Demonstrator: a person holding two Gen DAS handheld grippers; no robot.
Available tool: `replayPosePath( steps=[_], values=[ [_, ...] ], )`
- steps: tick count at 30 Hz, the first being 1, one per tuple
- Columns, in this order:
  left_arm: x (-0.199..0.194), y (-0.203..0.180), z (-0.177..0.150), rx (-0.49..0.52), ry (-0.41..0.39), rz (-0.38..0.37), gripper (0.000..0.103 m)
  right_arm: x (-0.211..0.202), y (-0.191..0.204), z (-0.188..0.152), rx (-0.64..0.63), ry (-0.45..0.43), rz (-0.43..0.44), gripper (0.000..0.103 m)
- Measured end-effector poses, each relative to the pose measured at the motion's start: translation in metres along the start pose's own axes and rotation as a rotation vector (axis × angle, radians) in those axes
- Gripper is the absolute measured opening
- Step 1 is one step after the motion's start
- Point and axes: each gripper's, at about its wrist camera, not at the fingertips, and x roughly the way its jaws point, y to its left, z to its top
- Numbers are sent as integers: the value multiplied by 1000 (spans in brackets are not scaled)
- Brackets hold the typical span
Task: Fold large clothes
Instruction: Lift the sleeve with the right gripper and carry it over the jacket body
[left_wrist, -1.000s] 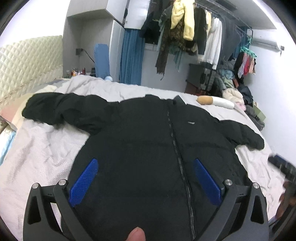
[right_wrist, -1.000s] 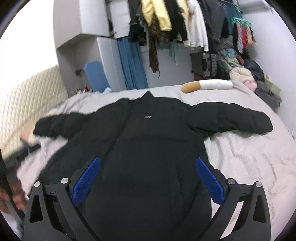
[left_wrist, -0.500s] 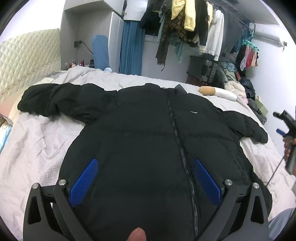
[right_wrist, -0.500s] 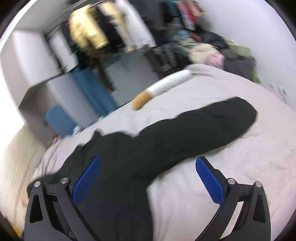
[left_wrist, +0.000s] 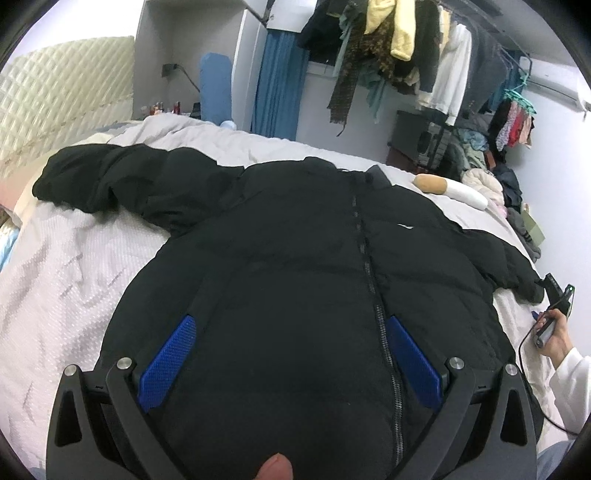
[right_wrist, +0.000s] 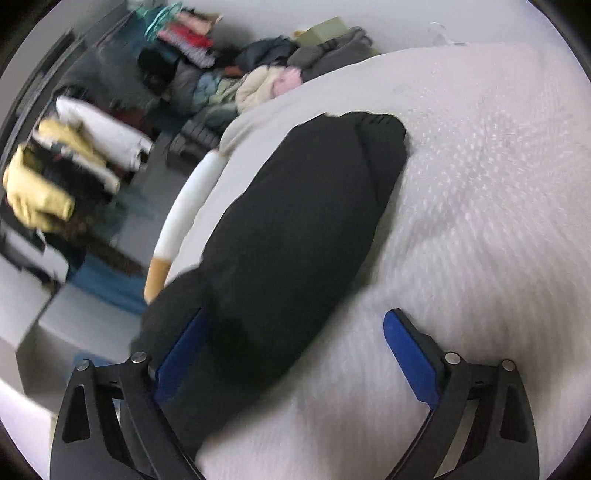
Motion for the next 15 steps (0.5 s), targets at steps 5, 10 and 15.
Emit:
replayPosePath(
  steps=[5, 10, 15],
  values=[
    [18, 3, 3, -16, -8, 46, 103, 14, 5, 22, -26, -102, 29, 88],
    [34, 1, 1, -37, -9, 65, 103, 38, 21, 54, -134, -157, -73, 70],
    [49, -6, -5, -6, 13, 95, 103, 56, 52, 58, -309, -134, -131, 25]
  ],
)
